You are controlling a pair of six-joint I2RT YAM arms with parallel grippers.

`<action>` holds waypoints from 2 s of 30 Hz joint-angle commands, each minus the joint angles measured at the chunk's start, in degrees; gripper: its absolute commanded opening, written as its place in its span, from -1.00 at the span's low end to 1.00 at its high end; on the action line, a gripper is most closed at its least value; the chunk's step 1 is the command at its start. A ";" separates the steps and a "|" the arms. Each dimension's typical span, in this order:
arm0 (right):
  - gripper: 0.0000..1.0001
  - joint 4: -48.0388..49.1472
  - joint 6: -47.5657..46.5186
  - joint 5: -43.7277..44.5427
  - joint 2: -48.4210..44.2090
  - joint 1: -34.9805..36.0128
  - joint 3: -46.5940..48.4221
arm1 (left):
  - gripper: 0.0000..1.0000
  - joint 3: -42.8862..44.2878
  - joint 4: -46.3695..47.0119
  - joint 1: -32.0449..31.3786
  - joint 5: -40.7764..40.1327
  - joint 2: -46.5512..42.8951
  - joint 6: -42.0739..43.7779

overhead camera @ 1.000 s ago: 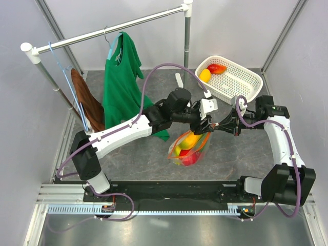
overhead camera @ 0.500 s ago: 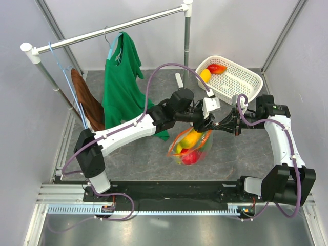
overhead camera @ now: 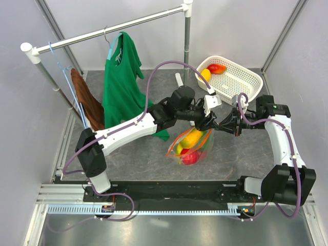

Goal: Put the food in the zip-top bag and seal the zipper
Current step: Zip the zipper food storage bag at the center of the board.

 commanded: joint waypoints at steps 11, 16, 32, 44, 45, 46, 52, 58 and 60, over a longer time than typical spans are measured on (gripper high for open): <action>-1.00 -1.56 -2.02 -4.07 0.70 0.31 2.96 | -0.71 3.58 -3.61 0.35 2.15 0.56 -0.07; -1.00 -1.74 -2.11 -3.72 1.40 -0.30 2.88 | -0.82 2.79 -6.34 0.61 2.77 -1.55 1.25; -1.00 -3.23 -3.95 -3.72 3.25 -2.94 2.88 | -0.91 -3.80 -13.46 2.98 2.07 -8.23 1.78; -1.00 -4.11 -5.80 -3.19 3.07 -5.22 2.44 | -0.93 -10.12 -21.54 4.65 0.14 -16.40 6.52; -1.00 -4.20 -5.89 -3.19 2.99 -5.48 2.44 | -0.93 -10.74 -22.07 4.74 -0.13 -17.10 6.96; -1.00 -4.29 -5.89 -3.19 3.07 -5.57 2.44 | -0.93 -11.18 -22.60 4.83 -0.48 -17.63 7.23; -1.00 -4.38 -6.85 -2.66 3.16 -6.45 2.17 | -0.94 -15.40 -26.99 6.59 -1.63 -22.46 7.58; -1.00 -4.64 -7.56 -2.49 2.81 -6.80 1.73 | -0.94 -20.06 -29.63 8.78 -2.85 -27.65 7.67; -1.00 -4.73 -7.73 -2.22 2.72 -6.80 1.73 | -0.94 -20.85 -30.33 9.31 -2.94 -28.97 8.28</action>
